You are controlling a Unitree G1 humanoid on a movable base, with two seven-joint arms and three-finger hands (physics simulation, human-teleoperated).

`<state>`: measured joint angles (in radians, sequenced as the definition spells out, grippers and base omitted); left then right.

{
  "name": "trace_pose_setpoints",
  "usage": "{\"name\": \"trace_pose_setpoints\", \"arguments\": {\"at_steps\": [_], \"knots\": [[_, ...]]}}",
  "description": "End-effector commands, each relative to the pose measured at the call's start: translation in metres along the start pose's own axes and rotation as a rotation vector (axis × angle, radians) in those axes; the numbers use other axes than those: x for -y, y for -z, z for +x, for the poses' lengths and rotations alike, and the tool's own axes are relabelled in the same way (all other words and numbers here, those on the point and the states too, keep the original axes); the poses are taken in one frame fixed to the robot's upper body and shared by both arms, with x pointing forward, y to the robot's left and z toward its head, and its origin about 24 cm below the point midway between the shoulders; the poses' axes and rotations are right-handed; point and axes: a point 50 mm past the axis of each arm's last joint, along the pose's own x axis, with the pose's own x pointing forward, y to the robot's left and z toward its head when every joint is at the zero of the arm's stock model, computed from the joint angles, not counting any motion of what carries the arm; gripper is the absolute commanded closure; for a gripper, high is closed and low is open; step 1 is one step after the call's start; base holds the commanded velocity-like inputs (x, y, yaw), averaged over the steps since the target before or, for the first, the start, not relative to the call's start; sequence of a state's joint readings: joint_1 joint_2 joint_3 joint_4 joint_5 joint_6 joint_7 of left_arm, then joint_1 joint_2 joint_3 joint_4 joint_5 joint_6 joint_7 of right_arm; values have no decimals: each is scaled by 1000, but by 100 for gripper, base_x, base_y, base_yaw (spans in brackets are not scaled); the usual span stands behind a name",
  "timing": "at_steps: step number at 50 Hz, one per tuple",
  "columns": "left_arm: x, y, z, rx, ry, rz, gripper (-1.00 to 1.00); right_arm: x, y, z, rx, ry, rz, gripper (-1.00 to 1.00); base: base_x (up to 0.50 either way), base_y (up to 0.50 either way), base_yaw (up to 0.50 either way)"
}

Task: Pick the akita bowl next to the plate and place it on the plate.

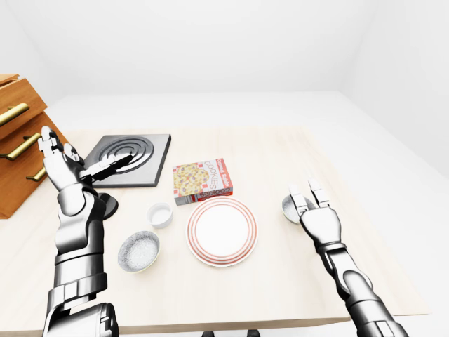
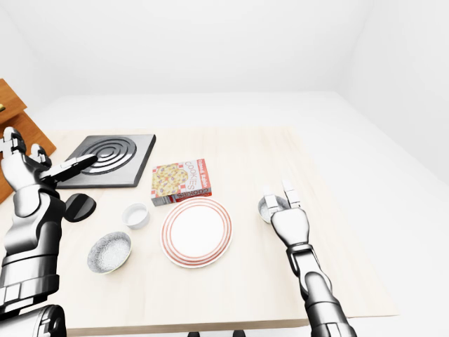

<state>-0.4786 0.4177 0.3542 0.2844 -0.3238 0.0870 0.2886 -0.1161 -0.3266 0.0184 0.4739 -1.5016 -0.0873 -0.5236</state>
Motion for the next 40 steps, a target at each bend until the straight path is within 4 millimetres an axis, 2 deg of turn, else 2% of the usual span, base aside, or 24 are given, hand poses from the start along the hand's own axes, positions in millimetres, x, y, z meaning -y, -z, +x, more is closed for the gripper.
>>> {"name": "trace_pose_setpoints", "arguments": {"at_steps": [1,40], "knots": [[0,0,0,2,1,1,-100,-18,2,-19,-12,-90,3,-100,0,0,0],[1,0,-1,1,5,-1,-100,-18,0,-15,-2,-88,6,-100,0,0,0]]}}
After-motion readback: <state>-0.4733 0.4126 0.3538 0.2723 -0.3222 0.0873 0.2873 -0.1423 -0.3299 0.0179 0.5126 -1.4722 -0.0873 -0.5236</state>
